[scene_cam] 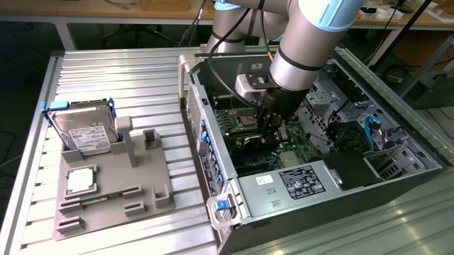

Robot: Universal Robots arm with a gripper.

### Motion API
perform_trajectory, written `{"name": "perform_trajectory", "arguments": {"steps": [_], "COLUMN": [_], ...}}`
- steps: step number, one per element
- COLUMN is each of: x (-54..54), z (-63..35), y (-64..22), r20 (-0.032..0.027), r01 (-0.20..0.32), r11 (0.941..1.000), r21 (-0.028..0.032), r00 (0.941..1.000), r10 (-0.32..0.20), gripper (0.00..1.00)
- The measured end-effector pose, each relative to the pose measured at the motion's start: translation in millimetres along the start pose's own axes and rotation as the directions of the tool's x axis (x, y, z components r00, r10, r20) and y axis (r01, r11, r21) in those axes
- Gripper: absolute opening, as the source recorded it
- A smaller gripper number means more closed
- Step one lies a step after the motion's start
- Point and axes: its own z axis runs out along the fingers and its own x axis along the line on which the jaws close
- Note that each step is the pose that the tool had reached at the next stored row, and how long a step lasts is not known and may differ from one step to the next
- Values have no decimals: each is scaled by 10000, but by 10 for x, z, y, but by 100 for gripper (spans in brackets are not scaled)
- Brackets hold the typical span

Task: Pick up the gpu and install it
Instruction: 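Insert the gpu into the slot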

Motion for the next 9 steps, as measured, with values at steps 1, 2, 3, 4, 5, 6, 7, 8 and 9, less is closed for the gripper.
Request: {"name": "perform_trajectory", "arguments": {"steps": [1, 2, 3, 4, 5, 6, 7, 8, 9], "x": [1, 1, 2, 1, 2, 2, 2, 1, 0], "z": [4, 10, 16, 28, 34, 34, 32, 23, 9], "y": [-1, -2, -2, -3, -4, -4, -3, -3, -3], "r20": [1, 1, 0, 5, 2, 4, 4, 13, 16], "r01": [-7, -19, -29, -41, -52, -58, -60, -62, -62], "r11": [10000, 10000, 10000, 10000, 10000, 10000, 10000, 10000, 10000], "r21": [0, 0, -1, 1, 1, -1, -5, -6, -8], "r00": [10000, 10000, 10000, 10000, 10000, 10000, 10000, 10000, 10000], "r10": [7, 19, 29, 41, 52, 58, 60, 62, 62], "gripper": [27, 27, 27, 27, 27, 27, 27, 27, 27]}}
